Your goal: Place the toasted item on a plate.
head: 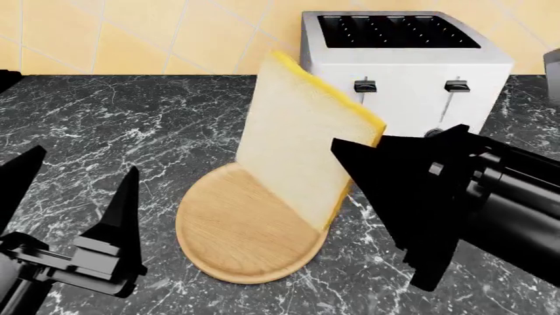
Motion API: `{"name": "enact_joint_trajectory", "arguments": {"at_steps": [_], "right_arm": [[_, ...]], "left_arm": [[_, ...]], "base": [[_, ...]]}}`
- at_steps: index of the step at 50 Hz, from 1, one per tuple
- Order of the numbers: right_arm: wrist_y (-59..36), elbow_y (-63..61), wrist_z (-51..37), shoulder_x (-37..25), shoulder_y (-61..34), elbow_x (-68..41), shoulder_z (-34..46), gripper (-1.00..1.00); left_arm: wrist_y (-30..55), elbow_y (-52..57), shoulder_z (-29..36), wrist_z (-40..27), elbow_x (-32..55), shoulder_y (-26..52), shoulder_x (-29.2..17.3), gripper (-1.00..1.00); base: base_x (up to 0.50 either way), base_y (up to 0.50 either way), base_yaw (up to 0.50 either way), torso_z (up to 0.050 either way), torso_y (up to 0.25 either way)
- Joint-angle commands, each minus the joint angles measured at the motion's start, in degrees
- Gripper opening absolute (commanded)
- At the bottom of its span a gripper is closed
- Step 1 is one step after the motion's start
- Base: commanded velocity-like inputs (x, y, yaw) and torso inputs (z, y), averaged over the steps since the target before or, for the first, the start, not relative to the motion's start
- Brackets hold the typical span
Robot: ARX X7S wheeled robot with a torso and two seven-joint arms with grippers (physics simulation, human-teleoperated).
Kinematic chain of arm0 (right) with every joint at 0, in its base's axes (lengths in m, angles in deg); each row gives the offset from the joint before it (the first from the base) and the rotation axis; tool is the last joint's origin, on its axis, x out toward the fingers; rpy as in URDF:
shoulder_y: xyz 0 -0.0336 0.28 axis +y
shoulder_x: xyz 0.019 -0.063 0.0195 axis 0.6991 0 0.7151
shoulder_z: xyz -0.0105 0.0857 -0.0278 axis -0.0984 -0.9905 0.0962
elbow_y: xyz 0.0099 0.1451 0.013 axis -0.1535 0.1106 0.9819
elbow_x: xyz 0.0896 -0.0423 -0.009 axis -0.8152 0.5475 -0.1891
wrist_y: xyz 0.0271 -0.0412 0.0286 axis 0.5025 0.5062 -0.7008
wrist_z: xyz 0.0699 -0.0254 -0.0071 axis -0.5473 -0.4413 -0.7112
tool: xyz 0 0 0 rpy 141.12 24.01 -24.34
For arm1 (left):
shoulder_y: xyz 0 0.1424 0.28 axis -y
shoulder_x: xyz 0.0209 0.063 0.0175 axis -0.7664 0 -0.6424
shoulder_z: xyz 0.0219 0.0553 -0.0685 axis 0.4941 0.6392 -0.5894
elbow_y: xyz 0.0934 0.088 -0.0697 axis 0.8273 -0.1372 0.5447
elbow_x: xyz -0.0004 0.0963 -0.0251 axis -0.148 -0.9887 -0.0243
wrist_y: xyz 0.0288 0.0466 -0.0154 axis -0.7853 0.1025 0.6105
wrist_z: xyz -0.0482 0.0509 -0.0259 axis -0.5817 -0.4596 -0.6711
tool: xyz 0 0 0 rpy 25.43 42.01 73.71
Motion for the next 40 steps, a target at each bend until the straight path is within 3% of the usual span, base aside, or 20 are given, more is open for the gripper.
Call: {"name": "enact_joint_trajectory", "arguments": {"at_steps": [1, 40], "right_arm": [[-1.6, 0.5, 1.5, 4.0, 2.3, 4.7, -0.4, -1.00], [-3.4, 3.8, 4.7, 9.5, 6.0, 11.8, 5.8, -1.00]], "left_arm": [[5.5, 0.8, 4.9, 1.8, 1.7, 8.9, 4.1, 1.00], [5.2, 0.4, 4.5, 2.0, 0.9, 7.6, 4.7, 1.00]], "base": [[0.00, 0.00, 0.00, 0.000, 0.000], [0.00, 0.00, 0.00, 0.000, 0.000]]}}
